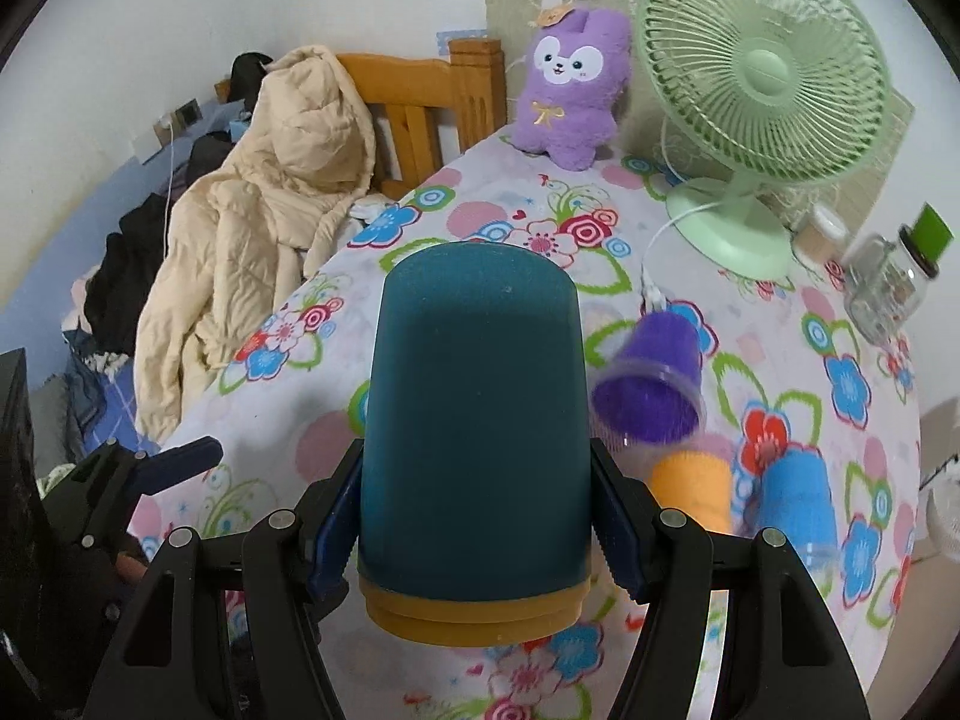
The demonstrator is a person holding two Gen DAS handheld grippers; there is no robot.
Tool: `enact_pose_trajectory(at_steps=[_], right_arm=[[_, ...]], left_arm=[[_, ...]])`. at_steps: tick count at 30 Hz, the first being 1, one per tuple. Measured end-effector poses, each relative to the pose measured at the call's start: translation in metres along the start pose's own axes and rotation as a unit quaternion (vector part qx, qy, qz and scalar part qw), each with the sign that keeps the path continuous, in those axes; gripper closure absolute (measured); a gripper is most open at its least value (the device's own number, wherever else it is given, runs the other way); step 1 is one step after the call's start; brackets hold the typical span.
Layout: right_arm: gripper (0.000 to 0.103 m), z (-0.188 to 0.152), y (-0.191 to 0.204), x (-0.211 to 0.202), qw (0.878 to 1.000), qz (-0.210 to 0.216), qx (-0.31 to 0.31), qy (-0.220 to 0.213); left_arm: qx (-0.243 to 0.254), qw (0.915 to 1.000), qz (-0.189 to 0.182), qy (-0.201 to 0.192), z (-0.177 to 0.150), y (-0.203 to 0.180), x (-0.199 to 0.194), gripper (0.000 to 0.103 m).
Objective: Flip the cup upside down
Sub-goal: 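Lift the teal cup with the right gripper and carry it toward the left gripper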
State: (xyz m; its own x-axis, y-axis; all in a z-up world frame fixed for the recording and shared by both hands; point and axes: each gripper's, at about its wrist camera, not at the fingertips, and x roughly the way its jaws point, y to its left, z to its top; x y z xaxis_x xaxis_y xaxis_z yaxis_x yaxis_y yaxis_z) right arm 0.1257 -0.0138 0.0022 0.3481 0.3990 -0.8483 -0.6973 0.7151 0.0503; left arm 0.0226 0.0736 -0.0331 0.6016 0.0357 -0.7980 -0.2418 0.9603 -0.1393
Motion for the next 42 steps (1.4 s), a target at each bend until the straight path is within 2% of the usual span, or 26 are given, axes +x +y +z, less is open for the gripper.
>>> enact_pose_trajectory(at_steps=[18, 36, 42], right_arm=[[0.033, -0.058, -0.009, -0.038, 0.998, -0.006, 0.054, -0.019], [0.033, -0.124, -0.008, -0.021, 0.993, 0.004, 0.120, 0.013], [0.033, -0.133, -0.015, -0.020, 0.991, -0.013, 0.135, 0.014]], left_arm=[[0.003, 1.0000, -0.006, 0.006, -0.033, -0.010, -0.015, 0.000], [-0.004, 0.9996, -0.002, 0.029, -0.060, -0.006, -0.014, 0.000], [-0.004, 0.9993, 0.001, 0.038, -0.069, -0.006, -0.012, 0.000]])
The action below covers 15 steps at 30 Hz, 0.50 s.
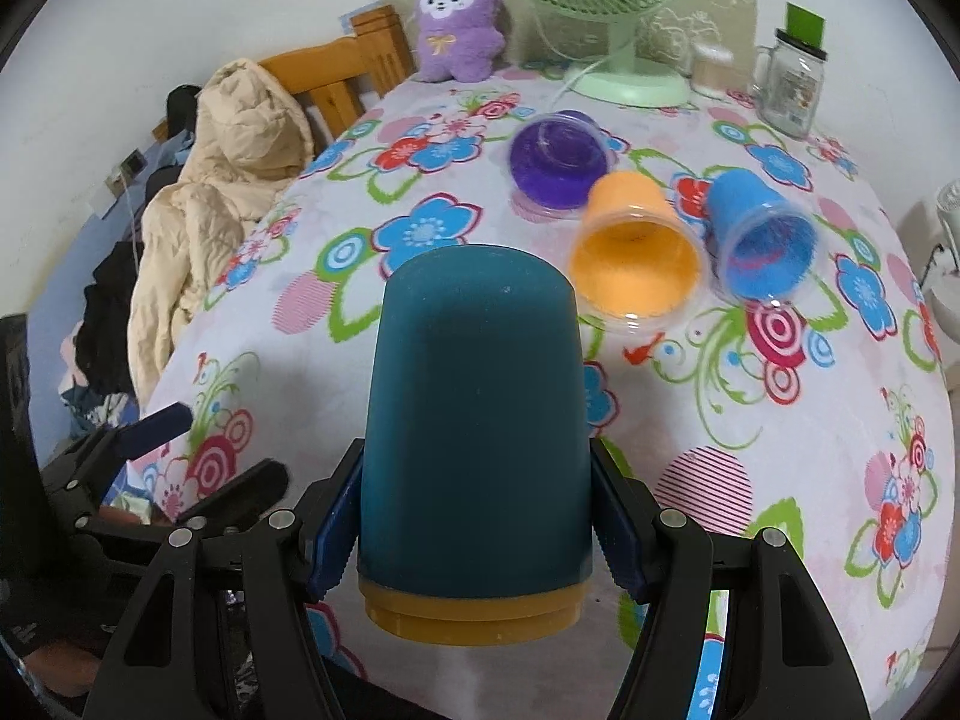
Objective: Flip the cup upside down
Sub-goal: 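Lift the teal cup with the right gripper and carry it toward the left gripper, then close the left gripper on the teal cup while the right gripper releases it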
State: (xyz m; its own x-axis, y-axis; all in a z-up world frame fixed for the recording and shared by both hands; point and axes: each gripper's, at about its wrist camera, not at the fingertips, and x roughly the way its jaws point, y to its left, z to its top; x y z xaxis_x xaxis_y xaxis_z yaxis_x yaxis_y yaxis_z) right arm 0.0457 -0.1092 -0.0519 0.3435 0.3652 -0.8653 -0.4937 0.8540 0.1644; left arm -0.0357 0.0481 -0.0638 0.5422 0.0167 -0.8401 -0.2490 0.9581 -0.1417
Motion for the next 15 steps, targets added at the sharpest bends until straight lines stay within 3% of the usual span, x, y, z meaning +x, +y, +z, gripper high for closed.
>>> enact_pose_trajectory(at_steps=[6, 15], right_arm=[[0.033, -0.009, -0.007, 0.014, 1.000, -0.021, 0.004, 0.018], [0.030, -0.015, -0.006, 0.020, 0.999, -0.017, -0.005, 0.038]], left_arm=[[-0.016, 0.9998, 0.003, 0.009, -0.008, 0.008, 0.003, 0.000], [-0.019, 0.9996, 0.005, 0.021, -0.015, 0.006, 0.009, 0.000]])
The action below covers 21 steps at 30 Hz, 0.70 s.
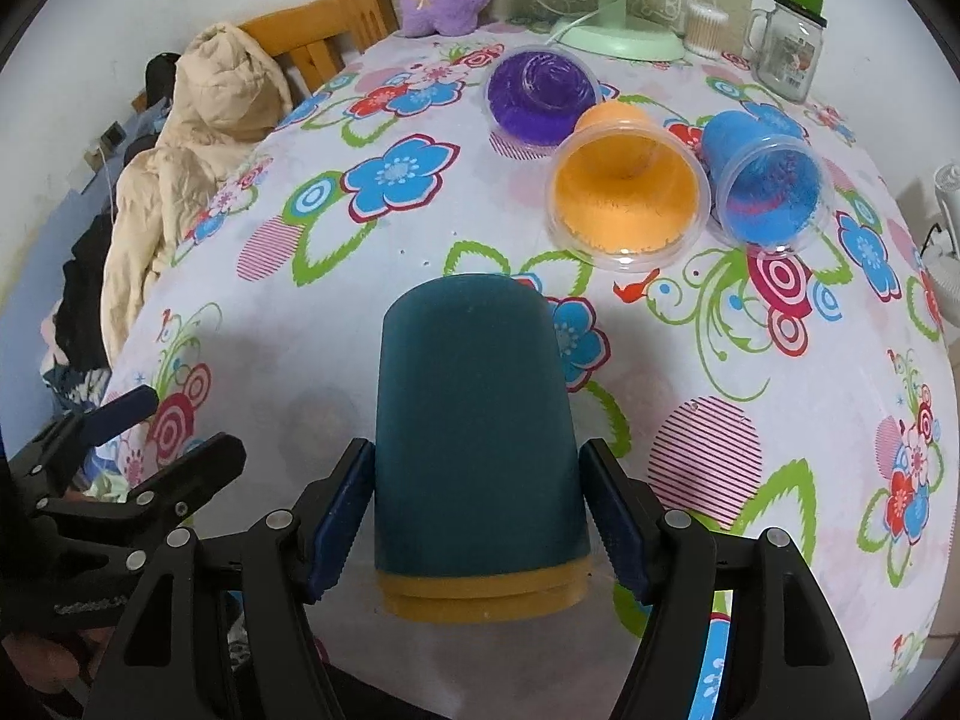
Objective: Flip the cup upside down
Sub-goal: 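Close the left gripper on the teal cup while the right gripper releases it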
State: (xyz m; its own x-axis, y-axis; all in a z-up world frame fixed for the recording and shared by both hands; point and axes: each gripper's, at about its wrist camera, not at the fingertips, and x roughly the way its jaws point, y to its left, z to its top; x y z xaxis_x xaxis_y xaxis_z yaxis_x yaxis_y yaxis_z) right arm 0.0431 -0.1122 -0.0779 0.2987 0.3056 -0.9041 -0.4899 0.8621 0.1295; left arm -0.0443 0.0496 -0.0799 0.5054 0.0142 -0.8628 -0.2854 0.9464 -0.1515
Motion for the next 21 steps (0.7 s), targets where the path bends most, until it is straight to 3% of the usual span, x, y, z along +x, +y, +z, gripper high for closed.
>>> enact_pose_trajectory(at_steps=[16, 21], right_arm=[[0.027, -0.002, -0.018, -0.034, 0.999, 0.013, 0.012, -0.036], [0.027, -0.003, -0.036, -0.049, 0.997, 0.017, 0.039, -0.064]], left_arm=[[0.007, 0.9999, -0.012, 0.003, 0.010, -0.014, 0.000, 0.000], [0.001, 0.9995, -0.031, 0.008, 0.017, -0.022, 0.002, 0.000]])
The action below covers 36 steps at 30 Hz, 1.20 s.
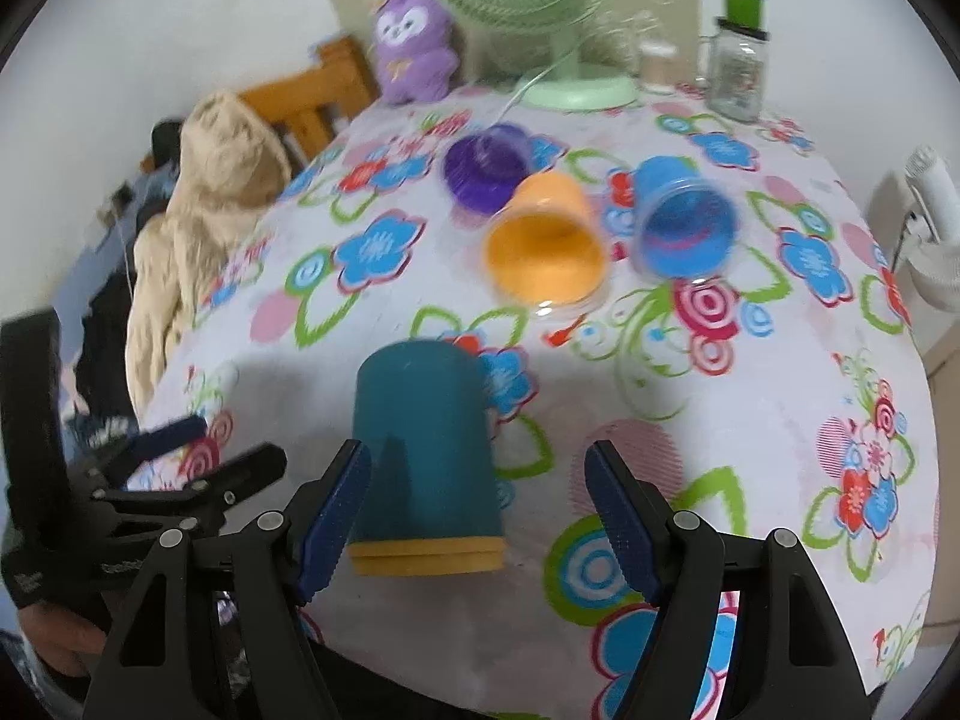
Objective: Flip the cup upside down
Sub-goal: 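Close the left gripper on the teal cup while the right gripper releases it, then rotate the teal cup in the left gripper so its rim faces down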
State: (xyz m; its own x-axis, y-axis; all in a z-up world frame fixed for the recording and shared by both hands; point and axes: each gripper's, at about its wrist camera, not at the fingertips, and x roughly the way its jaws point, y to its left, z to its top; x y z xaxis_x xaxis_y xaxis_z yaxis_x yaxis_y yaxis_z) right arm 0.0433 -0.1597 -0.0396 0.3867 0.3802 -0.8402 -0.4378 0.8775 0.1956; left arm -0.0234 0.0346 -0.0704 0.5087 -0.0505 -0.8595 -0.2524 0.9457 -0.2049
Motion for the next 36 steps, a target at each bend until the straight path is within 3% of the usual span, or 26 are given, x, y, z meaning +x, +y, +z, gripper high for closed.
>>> enact_pose_trajectory(at_steps=[14, 19, 36], right_arm=[[0.027, -0.005, -0.065, -0.014, 0.997, -0.006, 0.069, -0.018], [0.027, -0.008, -0.078, -0.014, 0.997, -0.007, 0.078, -0.015], [0.027, -0.013, -0.100, 0.001, 0.995, 0.001, 0.102, -0.001]], left_arm=[[0.028, 0.9996, -0.008, 0.001, 0.023, -0.052, 0.015, 0.000], [0.016, 0.9996, -0.023, 0.011, 0.030, -0.065, 0.027, 0.000], [0.022, 0.9987, -0.020, 0.042, 0.035, -0.087, 0.053, 0.000]])
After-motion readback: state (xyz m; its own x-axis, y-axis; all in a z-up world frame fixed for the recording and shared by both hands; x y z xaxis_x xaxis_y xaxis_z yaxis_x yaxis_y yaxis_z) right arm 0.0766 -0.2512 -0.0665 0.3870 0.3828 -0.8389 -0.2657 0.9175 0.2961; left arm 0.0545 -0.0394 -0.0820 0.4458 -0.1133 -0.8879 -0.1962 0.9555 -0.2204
